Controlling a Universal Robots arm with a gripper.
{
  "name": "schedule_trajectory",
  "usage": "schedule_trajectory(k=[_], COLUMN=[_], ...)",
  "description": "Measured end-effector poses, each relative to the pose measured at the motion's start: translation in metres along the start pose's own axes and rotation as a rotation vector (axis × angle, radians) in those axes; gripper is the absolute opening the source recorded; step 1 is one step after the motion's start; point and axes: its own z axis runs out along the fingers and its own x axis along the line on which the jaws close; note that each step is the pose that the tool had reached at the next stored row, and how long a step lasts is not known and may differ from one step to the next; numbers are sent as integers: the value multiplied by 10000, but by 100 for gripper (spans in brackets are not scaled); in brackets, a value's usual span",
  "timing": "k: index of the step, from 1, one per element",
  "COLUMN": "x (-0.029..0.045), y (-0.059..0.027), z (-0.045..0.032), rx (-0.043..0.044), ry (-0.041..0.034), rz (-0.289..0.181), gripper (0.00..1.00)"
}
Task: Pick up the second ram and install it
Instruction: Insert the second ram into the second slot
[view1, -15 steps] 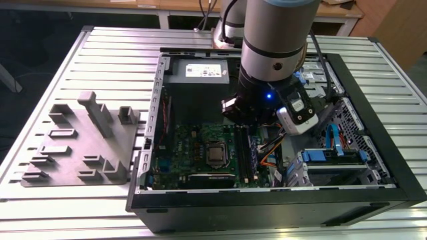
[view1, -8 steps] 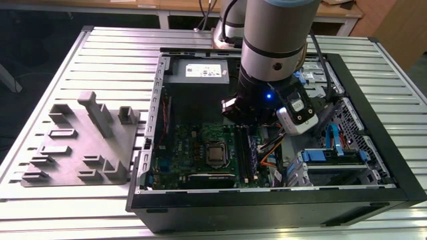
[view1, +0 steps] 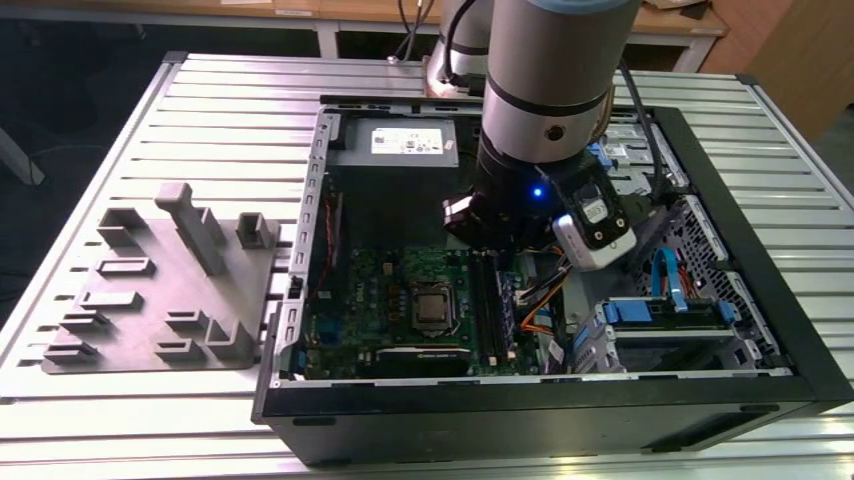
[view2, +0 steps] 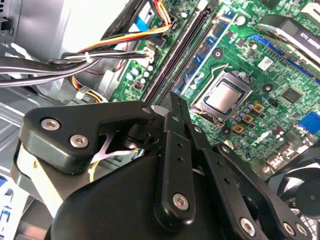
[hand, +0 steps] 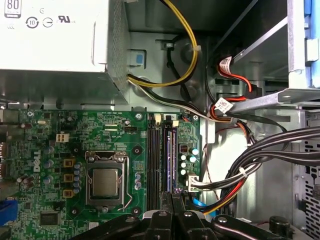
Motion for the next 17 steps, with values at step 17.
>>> schedule_trajectory(k=[17], x=[25], y=[-5], z=[83], rx=[1], ry=[-7], rz=[13], gripper=[8])
